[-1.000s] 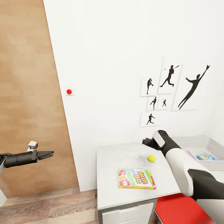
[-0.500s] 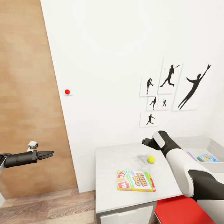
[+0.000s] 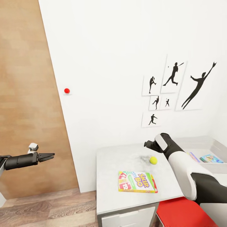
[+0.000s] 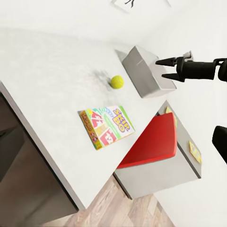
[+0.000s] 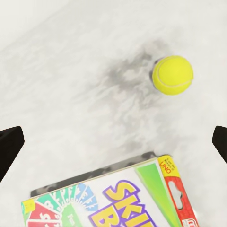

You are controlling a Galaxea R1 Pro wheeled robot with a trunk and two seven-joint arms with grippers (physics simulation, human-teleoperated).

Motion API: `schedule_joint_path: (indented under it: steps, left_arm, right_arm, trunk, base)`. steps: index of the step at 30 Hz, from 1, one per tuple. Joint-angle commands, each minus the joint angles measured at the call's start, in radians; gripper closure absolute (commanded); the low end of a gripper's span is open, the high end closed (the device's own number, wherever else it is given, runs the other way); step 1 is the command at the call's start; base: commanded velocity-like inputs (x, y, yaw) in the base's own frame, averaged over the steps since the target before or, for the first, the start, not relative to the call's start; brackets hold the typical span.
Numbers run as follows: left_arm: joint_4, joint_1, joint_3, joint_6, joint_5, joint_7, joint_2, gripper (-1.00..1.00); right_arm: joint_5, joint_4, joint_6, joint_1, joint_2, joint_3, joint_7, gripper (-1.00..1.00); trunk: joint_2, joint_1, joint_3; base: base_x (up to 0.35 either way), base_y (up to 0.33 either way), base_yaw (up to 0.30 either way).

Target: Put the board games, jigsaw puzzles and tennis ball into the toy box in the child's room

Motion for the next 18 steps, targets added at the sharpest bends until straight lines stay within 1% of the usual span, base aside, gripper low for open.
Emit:
schedule_joint_path:
  steps: [1, 18]
  left_arm:
    - [0.0, 0.0, 0.0, 0.011, 0.0, -0.004, 0.0, -1.0]
    - [0.0, 0.0, 0.0, 0.009, 0.0, -0.004, 0.0, -1.0]
  right_arm:
    - [-0.011, -0.001, 0.002, 0.0, 0.001, -0.002, -0.009, -1.0]
    - [-0.011, -0.001, 0.002, 0.0, 0.002, -0.002, -0.009, -1.0]
  trunk:
    - [-0.001, 0.0, -0.002]
    - [-0.001, 0.0, -0.03]
  base:
    - [0.0, 0.0, 0.0]
    - [0.0, 0.0, 0.0]
